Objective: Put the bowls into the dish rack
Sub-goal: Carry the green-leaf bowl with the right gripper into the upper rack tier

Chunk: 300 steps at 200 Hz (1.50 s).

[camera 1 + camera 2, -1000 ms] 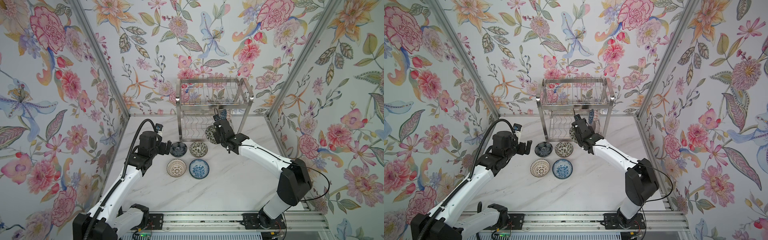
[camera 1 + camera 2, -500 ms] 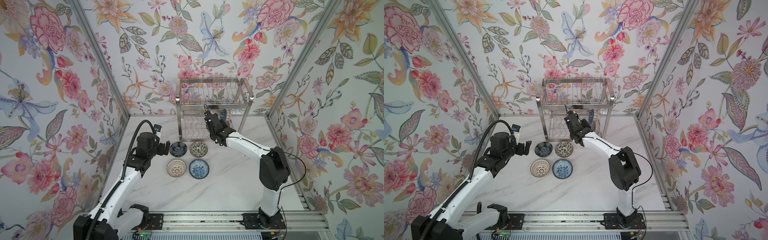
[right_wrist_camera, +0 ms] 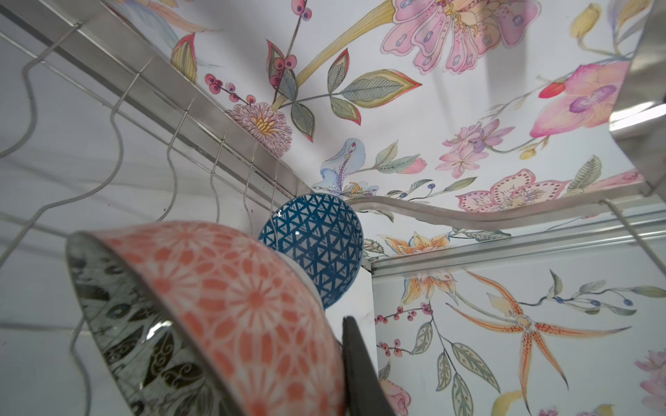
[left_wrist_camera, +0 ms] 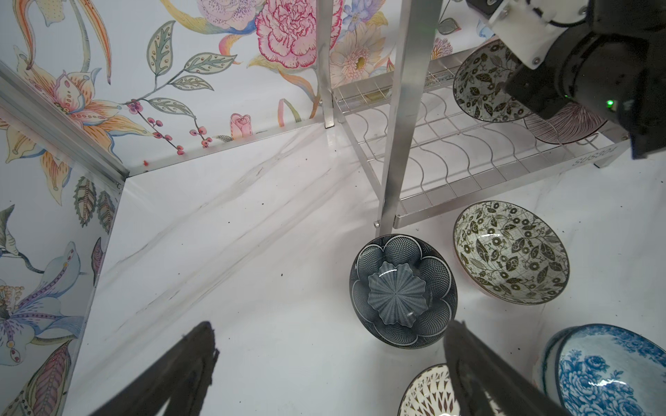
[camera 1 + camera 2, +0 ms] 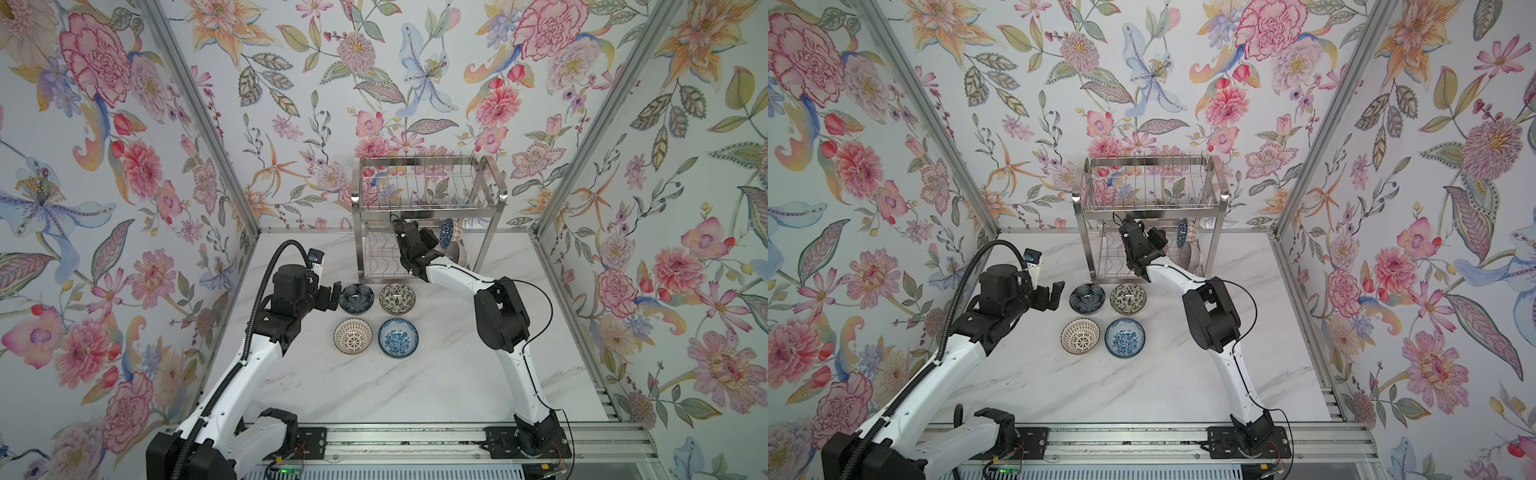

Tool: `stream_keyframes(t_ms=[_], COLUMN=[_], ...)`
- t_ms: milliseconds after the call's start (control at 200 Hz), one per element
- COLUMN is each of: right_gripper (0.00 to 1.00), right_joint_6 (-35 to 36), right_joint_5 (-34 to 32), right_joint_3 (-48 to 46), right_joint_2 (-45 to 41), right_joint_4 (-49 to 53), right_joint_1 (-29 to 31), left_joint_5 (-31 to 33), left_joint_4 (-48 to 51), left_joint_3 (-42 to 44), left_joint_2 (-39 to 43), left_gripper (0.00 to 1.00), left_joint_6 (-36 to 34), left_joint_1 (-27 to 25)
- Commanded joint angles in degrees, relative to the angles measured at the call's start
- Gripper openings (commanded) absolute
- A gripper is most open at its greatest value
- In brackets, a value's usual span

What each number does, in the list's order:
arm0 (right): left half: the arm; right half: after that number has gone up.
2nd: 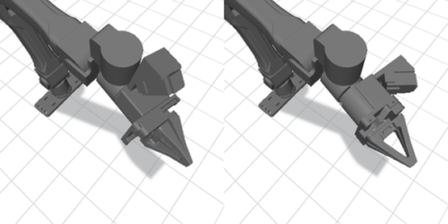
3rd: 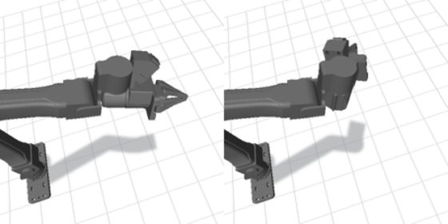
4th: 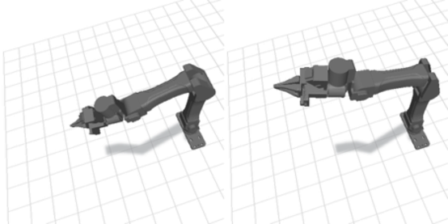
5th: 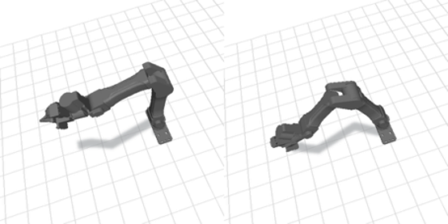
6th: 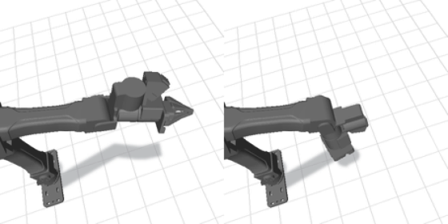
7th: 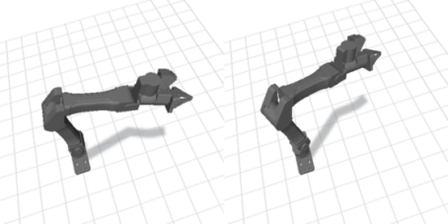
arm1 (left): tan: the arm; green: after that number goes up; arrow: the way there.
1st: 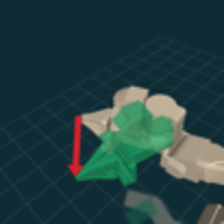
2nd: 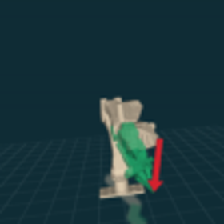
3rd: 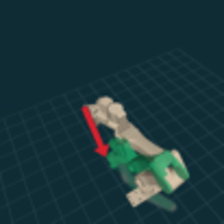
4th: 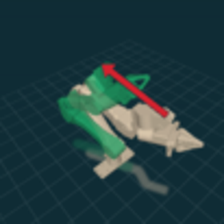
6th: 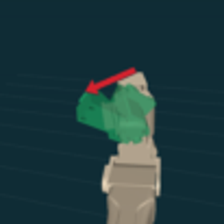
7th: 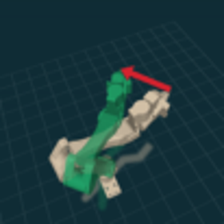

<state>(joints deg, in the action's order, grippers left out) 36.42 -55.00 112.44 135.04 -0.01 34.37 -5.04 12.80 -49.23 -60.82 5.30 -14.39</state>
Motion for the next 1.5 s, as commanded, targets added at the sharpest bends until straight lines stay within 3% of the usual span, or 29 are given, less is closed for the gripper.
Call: stream_keyframes(t_ms=[0,375,796,1411,1496], right_gripper=[0.0,0.0,0.0,0.4,0.61], right_joint_6=[3.0,6.0,1.6,-6.4,-6.4], right_joint_5=[-2.6,-2.1,0.6,6.0,6.1], right_joint_3=[6.7,28.4,30.9,29.2,27.5], right_joint_2=[3.1,19.6,22.8,17.2,15.1], right_joint_4=[-5.0,-4.6,-2.0,5.3,5.6], right_joint_1=[-3.0,-5.9,-6.0,-5.0,-4.5], left_joint_5=[-2.0,-4.9,-5.3,-5.7,-5.9], left_joint_4=[-1.2,-2.4,-2.2,-2.3,-2.3], left_joint_3=[0.6,1.3,1.2,1.3,1.4], left_joint_2=[1.4,3.2,2.9,3.0,3.3], left_gripper=[0.99,1.0,0.99,1.0,0.99], left_joint_6=[-0.6,-1.3,-1.4,-1.1,-1.0], left_joint_1=[0.8,0.9,1.1,1.2,1.2])
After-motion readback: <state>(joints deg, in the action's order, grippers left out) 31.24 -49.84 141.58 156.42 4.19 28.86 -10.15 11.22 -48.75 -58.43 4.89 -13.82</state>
